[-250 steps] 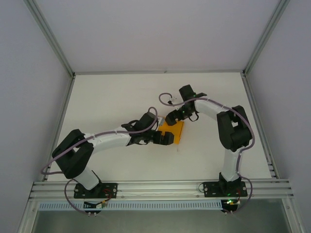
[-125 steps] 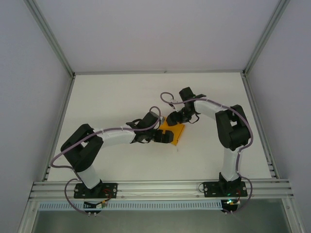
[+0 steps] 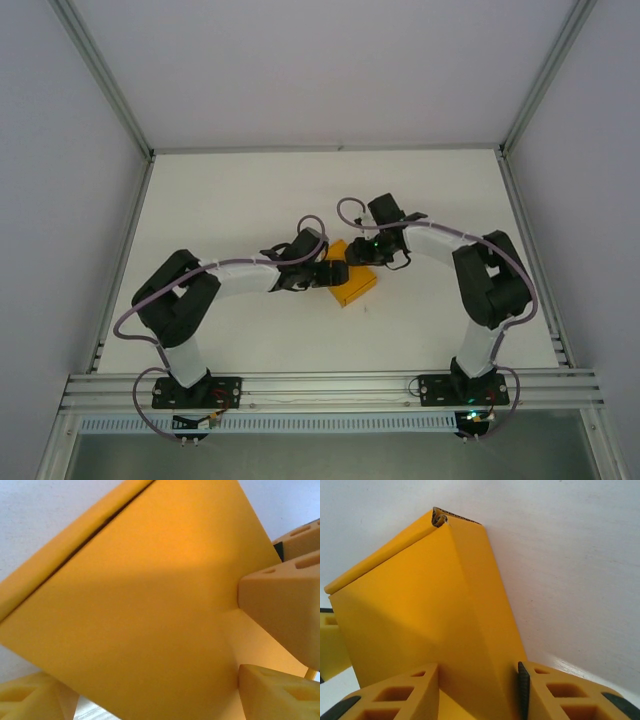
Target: Assemble paper box
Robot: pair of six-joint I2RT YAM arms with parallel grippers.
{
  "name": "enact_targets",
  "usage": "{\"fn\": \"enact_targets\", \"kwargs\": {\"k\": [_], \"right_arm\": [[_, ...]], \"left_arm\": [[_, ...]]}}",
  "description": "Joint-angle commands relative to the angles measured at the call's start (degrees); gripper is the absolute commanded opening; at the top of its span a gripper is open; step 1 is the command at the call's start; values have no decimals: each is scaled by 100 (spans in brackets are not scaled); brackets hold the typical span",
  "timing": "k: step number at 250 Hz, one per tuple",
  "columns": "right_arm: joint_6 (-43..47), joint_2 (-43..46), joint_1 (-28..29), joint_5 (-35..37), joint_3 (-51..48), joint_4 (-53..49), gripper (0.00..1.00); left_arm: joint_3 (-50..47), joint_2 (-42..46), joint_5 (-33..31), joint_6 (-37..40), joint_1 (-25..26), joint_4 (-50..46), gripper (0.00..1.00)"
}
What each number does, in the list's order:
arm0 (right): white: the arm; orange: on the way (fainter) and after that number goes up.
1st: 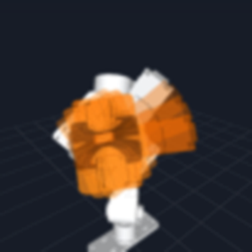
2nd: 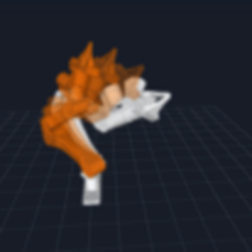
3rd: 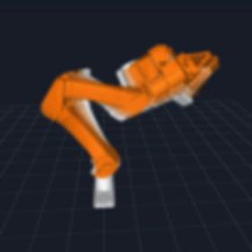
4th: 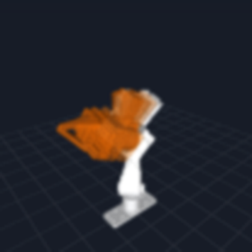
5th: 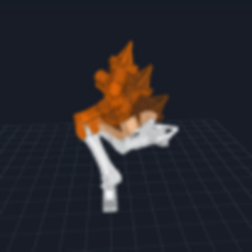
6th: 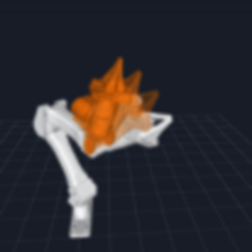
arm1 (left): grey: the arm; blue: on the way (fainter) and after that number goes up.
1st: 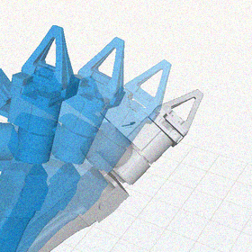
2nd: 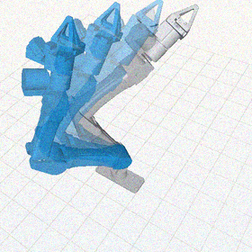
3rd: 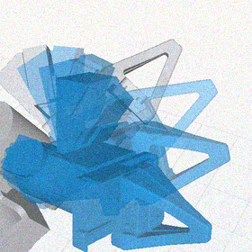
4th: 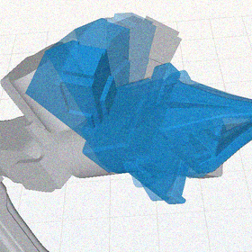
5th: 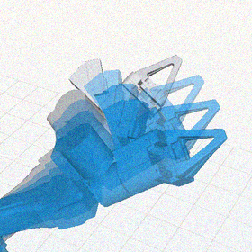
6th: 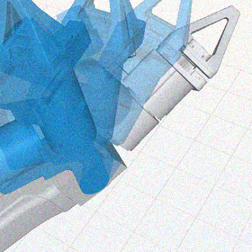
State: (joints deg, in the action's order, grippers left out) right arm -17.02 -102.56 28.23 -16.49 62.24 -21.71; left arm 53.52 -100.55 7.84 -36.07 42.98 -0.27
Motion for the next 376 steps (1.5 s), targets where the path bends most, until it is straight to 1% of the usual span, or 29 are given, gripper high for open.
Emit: {"fn": "enact_targets", "kwargs": {"k": [1,24,44,57,101,129,144,151,168,183,212,254,295,337,354,376], "right_arm": [[-568,-161,353,15,-476,-288,40],[-727,-111,371,41,-654,-114,35],[-820,-86,397,-58,-817,71,35],[-862,-63,415,-65,-884,134,34],[-924,-141,445,-117,-984,298,32],[-943,-221,441,-135,-989,370,32],[-965,-251,442,-118,-998,391,32],[-956,-251,438,-117,-1007,396,32],[-970,-264,439,-91,-1003,400,31],[-986,-242,442,-83,-1012,417,30],[-1044,-182,440,-66,-1064,506,30],[-1111,-147,441,-1,-1143,649,30],[-1198,-157,440,82,-1170,718,29],[-1203,-88,442,368,-1188,581,27],[-1242,-63,439,572,-1170,450,27],[-1335,-37,440,888,-1153,282,27]], "left_arm": [[-252,-320,127,-257,-174,804,73],[-521,-363,382,-439,-377,1348,66],[-705,-464,674,-546,-531,1787,62],[-730,-545,781,-574,-572,1924,57],[-623,-742,819,-506,-580,1799,47],[-655,-788,828,-554,-582,1855,31],[-663,-821,842,-585,-580,1871,28],[-673,-841,868,-600,-573,1886,24],[-676,-892,882,-647,-577,1923,18],[-687,-928,906,-690,-574,1986,9],[-693,-949,909,-732,-575,2023,0],[-753,-884,887,-805,-578,2140,0],[-809,-888,1011,-942,-580,2374,0],[-716,-770,826,-851,-589,1959,0],[-688,-665,727,-772,-586,1757,24],[-630,-470,621,-660,-584,1414,41]]}}
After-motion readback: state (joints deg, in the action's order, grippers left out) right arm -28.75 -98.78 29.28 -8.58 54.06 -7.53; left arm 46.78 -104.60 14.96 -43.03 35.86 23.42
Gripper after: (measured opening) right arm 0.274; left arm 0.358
